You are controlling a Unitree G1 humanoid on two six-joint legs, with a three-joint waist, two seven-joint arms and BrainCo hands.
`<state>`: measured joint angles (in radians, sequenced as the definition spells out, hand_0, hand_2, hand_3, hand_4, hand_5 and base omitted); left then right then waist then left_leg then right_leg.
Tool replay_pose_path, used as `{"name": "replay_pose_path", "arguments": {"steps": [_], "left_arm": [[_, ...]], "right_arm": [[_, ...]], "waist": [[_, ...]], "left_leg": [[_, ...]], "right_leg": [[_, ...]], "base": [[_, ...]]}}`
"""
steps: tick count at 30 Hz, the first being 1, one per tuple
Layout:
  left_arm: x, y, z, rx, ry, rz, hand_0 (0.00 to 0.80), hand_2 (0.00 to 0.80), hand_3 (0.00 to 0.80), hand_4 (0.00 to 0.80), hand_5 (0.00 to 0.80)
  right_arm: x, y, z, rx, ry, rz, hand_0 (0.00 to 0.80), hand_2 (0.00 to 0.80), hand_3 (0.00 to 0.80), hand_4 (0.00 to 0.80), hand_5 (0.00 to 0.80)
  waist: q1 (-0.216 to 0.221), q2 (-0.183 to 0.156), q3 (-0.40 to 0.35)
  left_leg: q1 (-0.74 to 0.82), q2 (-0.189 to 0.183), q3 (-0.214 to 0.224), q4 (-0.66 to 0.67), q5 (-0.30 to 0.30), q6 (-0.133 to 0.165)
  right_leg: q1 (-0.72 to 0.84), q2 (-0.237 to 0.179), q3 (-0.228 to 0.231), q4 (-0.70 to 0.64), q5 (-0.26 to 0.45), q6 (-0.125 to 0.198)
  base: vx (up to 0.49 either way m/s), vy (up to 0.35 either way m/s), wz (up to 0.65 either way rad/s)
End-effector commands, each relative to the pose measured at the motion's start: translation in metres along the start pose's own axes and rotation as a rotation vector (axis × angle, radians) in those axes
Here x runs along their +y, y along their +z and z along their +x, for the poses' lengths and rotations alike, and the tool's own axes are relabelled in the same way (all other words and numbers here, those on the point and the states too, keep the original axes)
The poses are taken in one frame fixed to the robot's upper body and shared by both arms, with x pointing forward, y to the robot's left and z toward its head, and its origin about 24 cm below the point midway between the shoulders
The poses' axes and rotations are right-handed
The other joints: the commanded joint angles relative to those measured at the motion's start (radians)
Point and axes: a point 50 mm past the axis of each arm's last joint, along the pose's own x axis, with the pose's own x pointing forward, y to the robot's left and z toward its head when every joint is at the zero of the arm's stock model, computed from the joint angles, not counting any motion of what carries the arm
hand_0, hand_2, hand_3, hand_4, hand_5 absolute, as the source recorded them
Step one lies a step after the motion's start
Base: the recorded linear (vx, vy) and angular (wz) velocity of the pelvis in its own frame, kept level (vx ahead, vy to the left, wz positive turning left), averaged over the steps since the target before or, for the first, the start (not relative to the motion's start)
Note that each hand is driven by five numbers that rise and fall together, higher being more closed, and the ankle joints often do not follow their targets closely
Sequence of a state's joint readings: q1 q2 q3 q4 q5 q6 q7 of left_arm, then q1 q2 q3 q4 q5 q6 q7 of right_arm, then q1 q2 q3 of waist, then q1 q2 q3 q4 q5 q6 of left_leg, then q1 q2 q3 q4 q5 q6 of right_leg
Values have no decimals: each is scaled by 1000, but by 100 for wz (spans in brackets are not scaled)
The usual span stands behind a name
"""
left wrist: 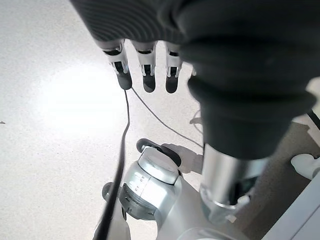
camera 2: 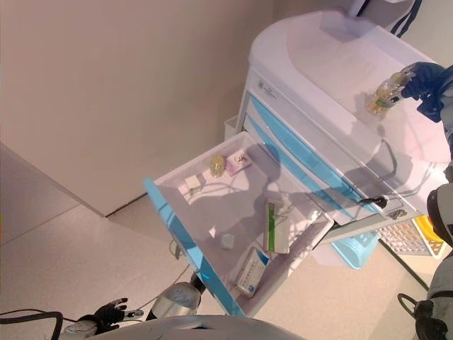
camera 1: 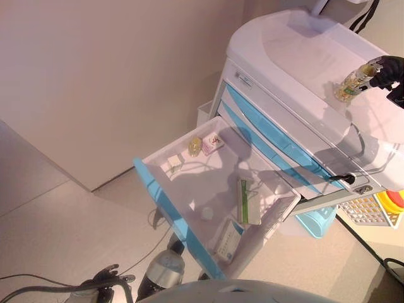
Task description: Open the drawer and pick up the medicine
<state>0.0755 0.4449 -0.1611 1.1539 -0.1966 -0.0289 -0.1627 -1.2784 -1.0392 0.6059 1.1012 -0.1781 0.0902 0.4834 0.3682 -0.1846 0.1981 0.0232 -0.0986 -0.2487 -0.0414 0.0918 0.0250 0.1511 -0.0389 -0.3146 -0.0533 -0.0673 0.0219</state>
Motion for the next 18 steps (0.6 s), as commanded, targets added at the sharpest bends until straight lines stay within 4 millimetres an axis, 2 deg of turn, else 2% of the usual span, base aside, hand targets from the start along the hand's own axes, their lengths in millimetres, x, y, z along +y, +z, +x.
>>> {"name": "replay_pose_path", "arguments": {"steps": [1, 3, 4, 5, 6, 7, 13, 18], "left_arm": [[17, -8, -7, -5, 27, 36, 0, 0, 0, 0, 0], [16, -8, -7, -6, 27, 38, 0, 0, 0, 0, 0], [17, -8, -7, -7, 27, 42, 0, 0, 0, 0, 0], [17, -8, -7, -7, 28, 44, 0, 0, 0, 0, 0], [17, -8, -7, -8, 29, 43, 0, 0, 0, 0, 0], [17, -8, -7, -8, 29, 43, 0, 0, 0, 0, 0], [17, -11, -7, 9, 30, 43, 0, 0, 0, 0, 0], [14, -15, -7, 23, 23, 37, 0, 0, 0, 0, 0]], "right_arm": [[-6, 9, -3, 9, 34, -108, 800, 800, 800, 800, 800], [-1, 7, -2, 26, 61, -113, 800, 800, 800, 800, 800], [0, 6, -1, 32, 70, -112, 684, 684, 684, 684, 684], [2, 5, -1, 40, 80, -113, 496, 496, 496, 496, 496], [4, 5, 0, 48, 88, -116, 270, 270, 270, 270, 270], [4, 3, 0, 55, 92, -119, 0, 0, 0, 0, 0], [6, 3, 1, 51, 77, -119, 0, 0, 0, 0, 0], [0, 1, 0, 55, 26, -43, 0, 0, 0, 0, 0]], "waist": [[11, -13, -30], [12, -13, -31], [13, -14, -32], [13, -15, -31], [13, -15, -31], [13, -14, -31], [8, -12, -39], [-1, -6, -45]], "left_leg": [[36, -18, 0, 9, -131, 18], [40, -18, 0, 6, -130, 18], [40, -17, 1, 5, -130, 17], [41, -16, 1, 3, -129, 17], [41, -16, 1, 3, -128, 17], [42, -17, 1, 2, -128, 17], [49, -17, 4, -1, -127, 17], [57, -13, 15, -5, -127, 16]], "right_leg": [[-46, -37, 51, 68, 50, 71], [-45, -37, 53, 67, 51, 72], [-44, -37, 53, 66, 51, 73], [-45, -37, 52, 66, 52, 74], [-45, -38, 53, 66, 52, 75], [-45, -38, 54, 66, 52, 75], [-43, -39, 58, 65, 54, 78], [-42, -42, 65, 67, 54, 81]], "base": [[0, 0, 0], [16, 5, 1], [15, 4, 4], [6, 3, 5], [6, 5, 4], [0, 0, 0], [0, 0, 0], [0, 0, 0]]}}
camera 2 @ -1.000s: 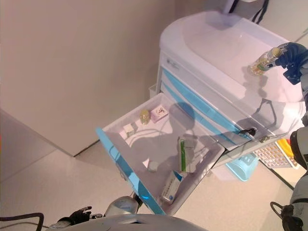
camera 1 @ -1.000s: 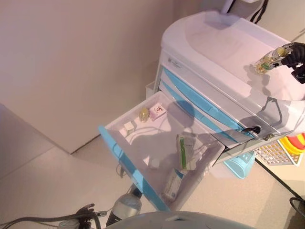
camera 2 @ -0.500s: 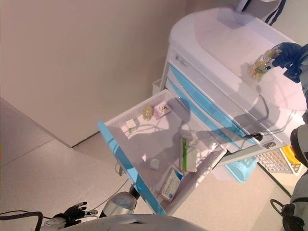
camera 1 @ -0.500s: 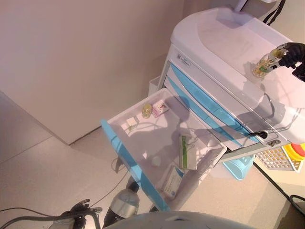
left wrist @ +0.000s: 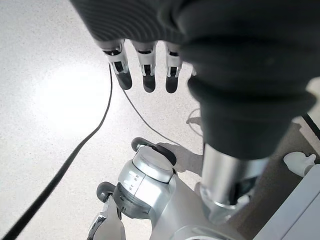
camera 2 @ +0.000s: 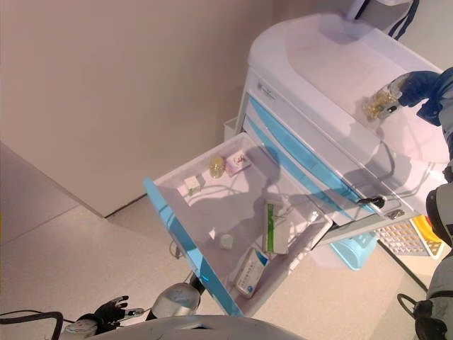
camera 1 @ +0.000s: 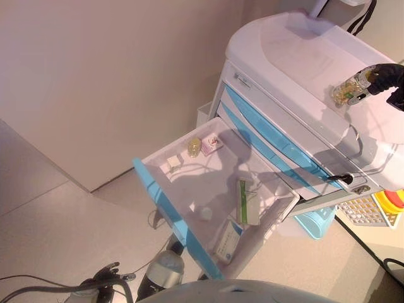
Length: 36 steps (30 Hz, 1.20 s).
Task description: Open the drawer and pick up the medicine
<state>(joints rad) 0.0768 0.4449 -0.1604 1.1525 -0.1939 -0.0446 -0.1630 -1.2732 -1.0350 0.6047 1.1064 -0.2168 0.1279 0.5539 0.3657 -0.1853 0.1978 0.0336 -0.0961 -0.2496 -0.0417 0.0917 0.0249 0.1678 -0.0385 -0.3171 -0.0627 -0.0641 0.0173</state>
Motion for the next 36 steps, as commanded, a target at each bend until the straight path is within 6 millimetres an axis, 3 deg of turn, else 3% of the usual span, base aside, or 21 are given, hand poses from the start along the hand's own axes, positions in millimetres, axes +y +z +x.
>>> {"name": "replay_pose_path", "arguments": {"steps": [1, 9, 18, 27, 32, 36], "left_arm": [[14, -17, -8, 41, 21, 30, 0, 0, 0, 0, 0], [10, -19, -7, 43, 7, 34, 0, 0, 0, 0, 0], [2, -17, -5, 42, -13, 28, 0, 0, 0, 0, 0], [-8, -25, -5, 75, -49, 75, 0, 0, 0, 0, 0], [-17, -32, -5, 115, -98, 164, 0, 0, 0, 0, 0], [-25, -30, -4, 113, -141, 240, 0, 0, 0, 0, 0]], "right_arm": [[-8, 6, -3, -7, -63, -26, 0, 0, 0, 0, 0], [-25, 10, -11, -83, -219, 38, 0, 0, 0, 0, 0], [-51, 22, -31, -312, -476, 303, 0, 0, 0, 0, 0], [-71, 5, -48, -344, -700, 450, 0, 0, 0, 0, 0], [-72, 0, -55, -374, -898, 561, 0, 0, 0, 0, 0], [-50, 4, -53, -476, -952, 691, 0, 0, 0, 0, 0]], "waist": [[-1, -4, -46], [-21, -1, -55], [-60, 22, -75], [-84, 43, -94], [-112, 65, -100], [-147, 85, -104]], "left_leg": [[48, -16, 18, -4, -128, 17], [56, -13, 39, -6, -134, 19], [68, -14, 63, -1, -149, 21], [80, -18, 85, 2, -161, 22], [84, -18, 114, 5, -170, 27], [85, -17, 146, 7, -180, 28]], "right_leg": [[-59, -43, 70, 77, 52, 86], [-57, -44, 88, 69, 59, 93], [-58, -48, 116, 66, 59, 96], [-56, -54, 124, 65, 57, 96], [-63, -57, 141, 65, 60, 102], [-73, -56, 165, 61, 63, 105]], "base": [[0, 0, 0], [-21, -3, -5], [-32, 18, -11], [-3, 9, -5], [-50, -23, -11], [-61, -33, -28]]}}
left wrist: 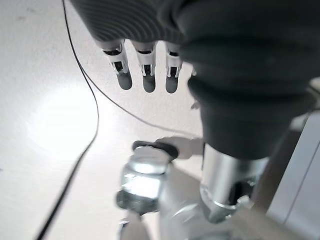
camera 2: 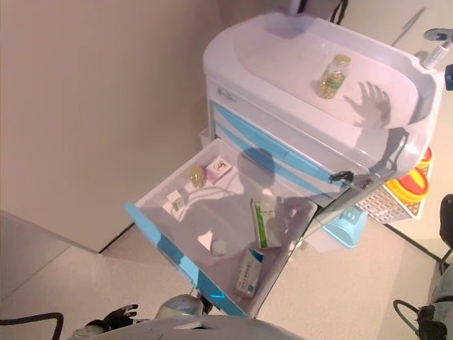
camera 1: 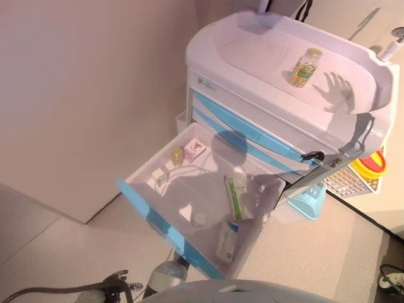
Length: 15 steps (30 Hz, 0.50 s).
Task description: Open the drawer and pick up the medicine
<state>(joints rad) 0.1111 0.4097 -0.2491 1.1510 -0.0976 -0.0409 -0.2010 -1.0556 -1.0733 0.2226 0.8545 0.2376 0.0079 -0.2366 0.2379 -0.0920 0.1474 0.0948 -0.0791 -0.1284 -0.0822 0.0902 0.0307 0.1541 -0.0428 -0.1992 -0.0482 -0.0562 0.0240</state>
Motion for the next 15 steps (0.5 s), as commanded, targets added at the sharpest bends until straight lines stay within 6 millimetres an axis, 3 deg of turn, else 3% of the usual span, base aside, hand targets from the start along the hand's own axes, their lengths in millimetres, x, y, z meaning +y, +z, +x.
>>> {"name": "replay_pose_path", "arguments": {"steps": [1, 9, 15], "left_arm": [[-3, -10, -2, 41, -34, 106, 0, 0, 0, 0, 0], [-12, 25, 6, -71, -38, 155, 0, 0, 0, 0, 0], [-15, 57, 9, -159, -24, 199, 0, 0, 0, 0, 0]], "right_arm": [[0, 19, -10, -157, -96, 145, 0, 0, 0, 0, 0], [57, -50, -86, -82, -22, 301, 0, 0, 0, 0, 0], [96, -102, -157, 35, 107, 217, 0, 0, 0, 0, 0]], "waist": [[-32, -1, -54], [-159, 43, -54], [-238, 66, -63]], "left_leg": [[25, -32, 36, 48, -180, 22], [27, -14, 131, 41, -194, 21], [24, 0, 207, 36, -195, 16]], "right_leg": [[-62, -50, 55, 45, 57, 98], [-88, -23, 141, 8, 78, 95], [-111, -2, 200, -11, 90, 91]], "base": [[-73, -37, -31], [-83, -55, -42], [-53, -67, -60]]}}
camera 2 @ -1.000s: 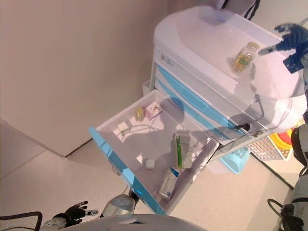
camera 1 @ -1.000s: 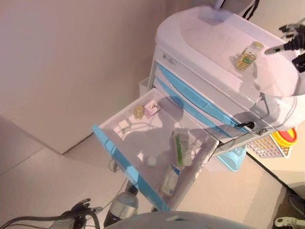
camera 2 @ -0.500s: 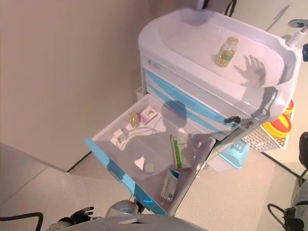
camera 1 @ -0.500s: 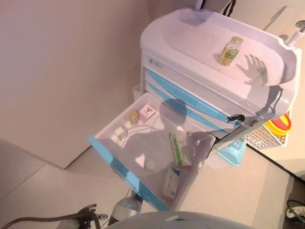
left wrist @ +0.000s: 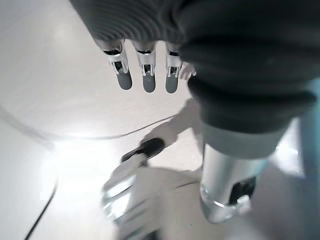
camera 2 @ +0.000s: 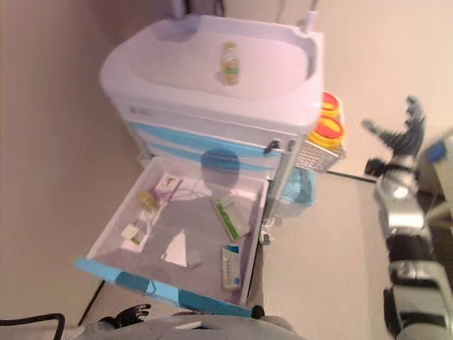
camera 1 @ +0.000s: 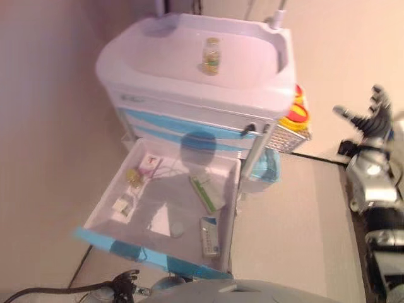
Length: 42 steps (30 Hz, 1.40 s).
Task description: Open the drawer and pick up the medicine
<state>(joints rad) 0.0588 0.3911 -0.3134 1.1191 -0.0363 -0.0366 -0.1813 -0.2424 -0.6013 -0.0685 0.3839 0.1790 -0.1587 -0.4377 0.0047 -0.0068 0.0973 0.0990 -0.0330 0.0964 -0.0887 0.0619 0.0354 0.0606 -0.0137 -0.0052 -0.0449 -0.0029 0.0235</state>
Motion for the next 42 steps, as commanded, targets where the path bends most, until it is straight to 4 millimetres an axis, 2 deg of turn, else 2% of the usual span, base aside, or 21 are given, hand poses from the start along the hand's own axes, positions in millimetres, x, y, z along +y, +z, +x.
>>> {"name": "replay_pose_path", "arguments": {"steps": [1, 8, 12, 16, 19, 23, 26, 28, 30, 31, 32, 34, 35, 36, 39, 42], "left_arm": [[-2, 33, 5, -112, 0, 96, 0, 0, 0, 0, 0], [-3, 57, 7, -141, -24, 203, 0, 0, 0, 0, 0], [-3, 77, 5, -203, -18, 253, 0, 0, 0, 0, 0], [3, 106, 2, -303, 35, 249, 0, 0, 0, 0, 0], [16, 144, -6, -428, 110, 199, 0, 0, 0, 0, 0], [42, 190, -26, -589, 226, 136, 0, 0, 0, 0, 0], [80, 222, -52, -698, 329, 53, 0, 0, 0, 0, 0], [112, 240, -75, -766, 411, -21, 0, 0, 0, 0, 0], [147, 261, -107, -830, 505, -80, 0, 0, 0, 0, 0], [170, 275, -131, -877, 579, -135, 0, 0, 0, 0, 0], [178, 280, -141, -896, 615, -158, 0, 0, 0, 0, 0], [215, 297, -189, -983, 804, -247, 0, 0, 0, 0, 0], [222, 299, -198, -996, 847, -272, 0, 0, 0, 0, 0], [233, 305, -220, -1037, 954, -315, 0, 0, 0, 0, 0], [250, 308, -257, -1115, 1132, -441, 0, 0, 0, 0, 0], [253, 312, -275, -1171, 1224, -508, 0, 0, 0, 0, 0]], "right_arm": [[0, 9, -3, -111, 4, -26, 0, 0, 0, 0, 0], [19, -72, -61, 215, 147, -88, 0, 0, 0, 0, 0], [22, -105, -92, 359, 210, -133, 0, 0, 0, 0, 0], [24, -124, -110, 434, 252, -155, 0, 0, 0, 0, 0], [25, -129, -111, 448, 311, -182, 0, 0, 0, 0, 0], [30, -128, -108, 439, 386, -219, 0, 0, 0, 0, 0], [33, -124, -101, 412, 428, -243, 0, 0, 0, 0, 0], [33, -122, -98, 401, 453, -273, 0, 0, 0, 0, 0], [33, -120, -94, 382, 472, -289, 0, 0, 0, 0, 0], [36, -117, -92, 364, 487, -297, 0, 0, 0, 0, 0], [36, -116, -91, 356, 491, -299, 0, 0, 0, 0, 0], [42, -113, -89, 336, 511, -299, 0, 0, 0, 0, 0], [44, -112, -88, 331, 515, -299, 0, 0, 0, 0, 0], [48, -111, -89, 323, 525, -296, 0, 0, 0, 0, 0], [55, -109, -90, 312, 543, -294, 0, 0, 0, 0, 0], [59, -109, -92, 310, 544, -280, 0, 0, 0, 0, 0]], "waist": [[-13, -17, -12], [-67, 0, -3], [-90, 17, 26], [-106, 33, 79], [-127, 46, 161], [-152, 58, 244], [-169, 57, 292], [-181, 59, 317], [-191, 58, 340], [-199, 53, 355], [-202, 51, 360], [-216, 38, 375], [-218, 35, 377], [-223, 27, 382], [-228, 15, 387], [-225, 5, 387]], "left_leg": [[20, -44, -6, 43, -167, 10], [4, -30, 57, 67, -174, 6], [-27, -25, 74, 104, -183, 7], [-97, -28, 74, 188, -199, 8], [-201, -30, 67, 291, -210, 6], [-321, -30, 81, 385, -214, 14], [-417, -35, 93, 450, -214, 20], [-475, -38, 103, 492, -214, 19], [-520, -40, 109, 519, -216, 22], [-552, -38, 114, 535, -217, 23], [-564, -37, 116, 542, -217, 24], [-607, -33, 124, 562, -217, 27], [-617, -33, 125, 567, -218, 27], [-635, -32, 127, 578, -220, 28], [-654, -31, 130, 595, -228, 28], [-660, -28, 135, 604, -239, 27]], "right_leg": [[-20, -29, 12, -17, 38, 91], [-48, -18, 37, -5, 35, 87], [-80, -18, 42, 22, 27, 82], [-138, -23, 42, 74, 11, 69], [-222, -33, 42, 143, 1, 50], [-359, -34, 55, 244, -9, 33], [-470, -21, 62, 316, -13, 26], [-529, -9, 71, 354, -18, 21], [-572, 2, 77, 372, -17, 17], [-601, 9, 81, 380, -14, 14], [-613, 11, 81, 383, -12, 13], [-654, 21, 84, 391, -3, 11], [-662, 23, 84, 392, 0, 10], [-676, 26, 85, 394, 4, 10], [-692, 32, 90, 388, 13, 11], [-699, 32, 94, 381, 17, 15]], "base": [[-12, -83, -57], [8, -70, -37], [-14, -33, -31], [-88, 13, -22], [-165, 89, -33], [-128, 127, -25], [-98, 154, -21], [-32, 165, -32], [-33, 148, -14], [-42, 117, -10], [-45, 107, -15], [-50, 81, -16], [-52, 66, -7], [-35, 57, -2], [-16, 51, -4], [-16, 23, -10]]}}
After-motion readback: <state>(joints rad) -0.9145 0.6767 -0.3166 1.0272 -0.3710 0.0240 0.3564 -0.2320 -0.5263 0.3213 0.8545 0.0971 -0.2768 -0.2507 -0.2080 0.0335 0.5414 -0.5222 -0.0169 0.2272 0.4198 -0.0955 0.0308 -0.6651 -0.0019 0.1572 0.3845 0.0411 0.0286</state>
